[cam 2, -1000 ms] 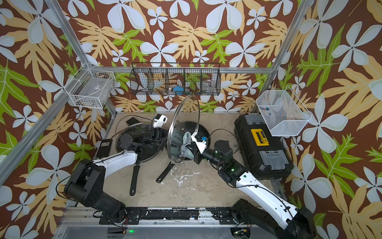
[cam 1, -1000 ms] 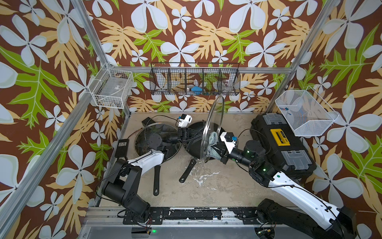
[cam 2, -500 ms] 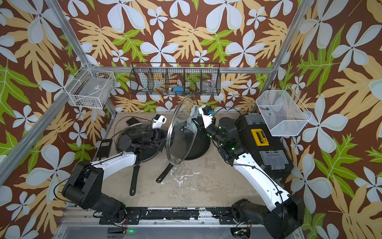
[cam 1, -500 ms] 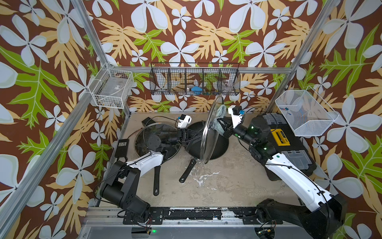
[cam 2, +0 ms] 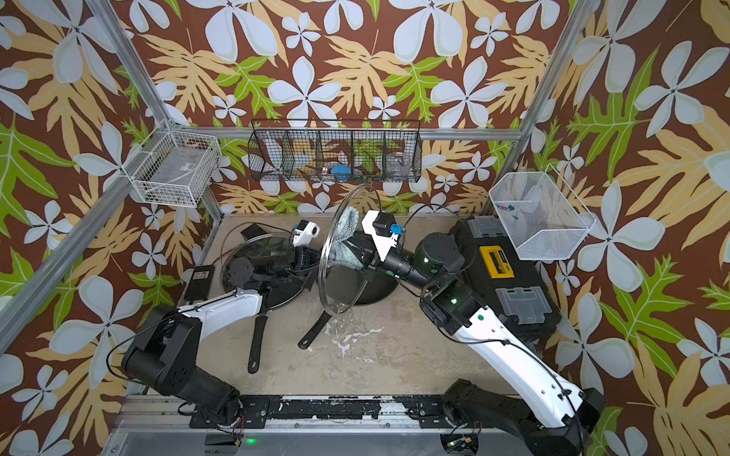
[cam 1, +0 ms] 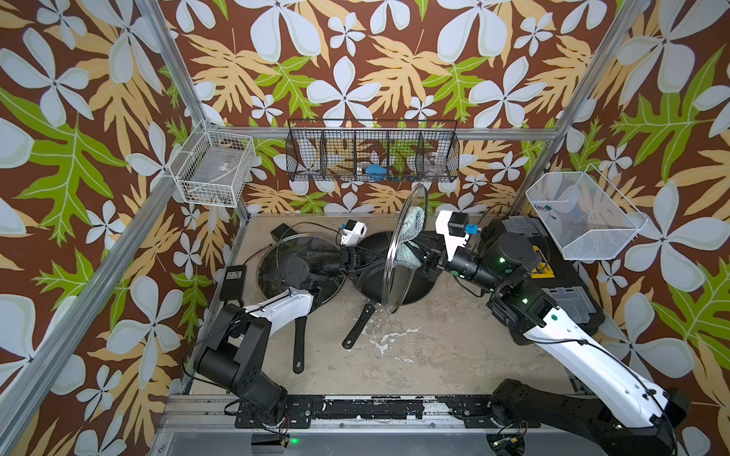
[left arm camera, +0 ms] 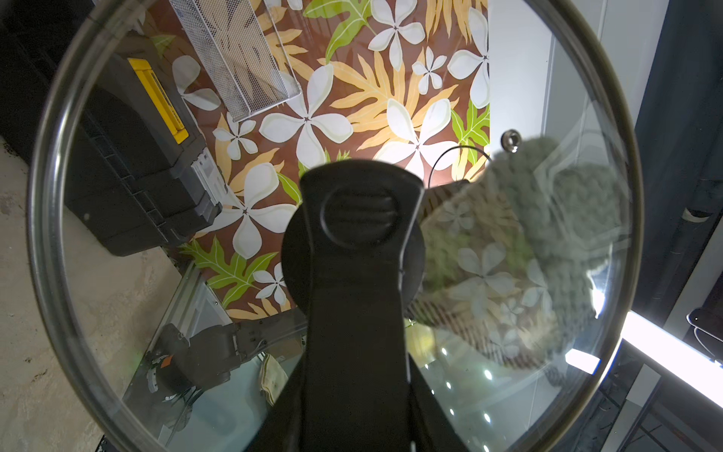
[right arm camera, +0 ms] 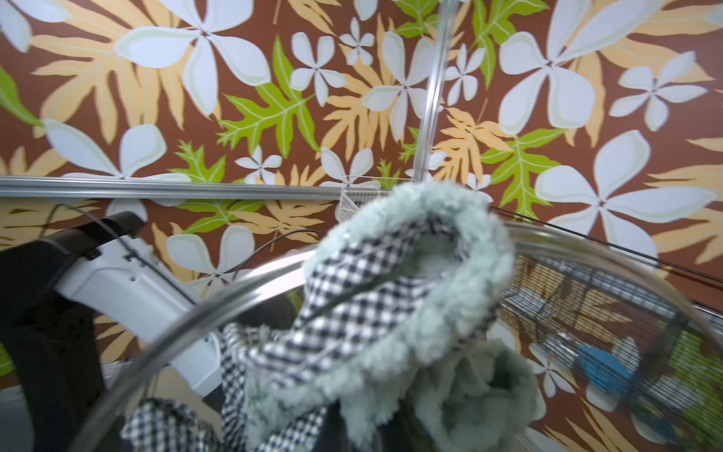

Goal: Wipe the pot lid with a cloth
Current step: Wipe the pot lid.

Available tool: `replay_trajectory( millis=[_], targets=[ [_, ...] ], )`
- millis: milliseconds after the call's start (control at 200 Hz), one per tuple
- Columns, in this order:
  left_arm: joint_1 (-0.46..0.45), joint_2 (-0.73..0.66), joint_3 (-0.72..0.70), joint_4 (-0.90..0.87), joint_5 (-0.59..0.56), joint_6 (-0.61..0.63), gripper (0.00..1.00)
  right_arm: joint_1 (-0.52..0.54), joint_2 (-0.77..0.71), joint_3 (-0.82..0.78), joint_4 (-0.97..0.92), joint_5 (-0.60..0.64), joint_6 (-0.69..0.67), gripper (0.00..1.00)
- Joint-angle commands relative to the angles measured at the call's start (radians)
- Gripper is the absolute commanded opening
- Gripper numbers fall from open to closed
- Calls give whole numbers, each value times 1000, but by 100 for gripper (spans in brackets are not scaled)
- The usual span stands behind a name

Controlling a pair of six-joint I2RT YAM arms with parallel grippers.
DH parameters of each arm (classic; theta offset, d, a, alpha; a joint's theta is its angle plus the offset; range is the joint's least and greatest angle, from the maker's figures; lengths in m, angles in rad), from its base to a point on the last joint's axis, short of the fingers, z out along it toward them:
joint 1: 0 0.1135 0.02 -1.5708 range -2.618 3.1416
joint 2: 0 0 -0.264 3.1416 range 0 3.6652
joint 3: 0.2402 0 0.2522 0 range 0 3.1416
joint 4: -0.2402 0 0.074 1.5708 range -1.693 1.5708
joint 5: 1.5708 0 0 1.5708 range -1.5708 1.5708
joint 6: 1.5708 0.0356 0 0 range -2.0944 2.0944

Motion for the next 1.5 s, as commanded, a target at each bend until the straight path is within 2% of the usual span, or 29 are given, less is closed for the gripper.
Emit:
replay_trajectory(
  millis=[0, 165, 410, 721, 1066, 1256, 1496],
  targets=[
    [-2, -1, 10, 190, -37, 22, 0, 21, -6, 2, 13, 0, -45, 0],
    [-1, -1, 10, 193, -37, 22, 0, 10, 54, 80, -3, 178, -72, 0],
    [-2, 2, 4, 207, -32, 15, 0, -71, 117, 110, 31, 408, -24, 0],
    [-4, -21, 17, 241, -6, -10, 0, -248, 217, 130, 5, 326, 59, 0],
    [-2, -26, 20, 241, -12, -7, 0, -262, 144, -82, -2, 321, 106, 0],
    [1, -17, 27, 241, -34, -5, 0, -262, 61, -207, -28, 207, 111, 0],
    [5, -4, 40, 242, -50, -16, 0, -227, -29, -281, -89, 68, 82, 0]
  ],
)
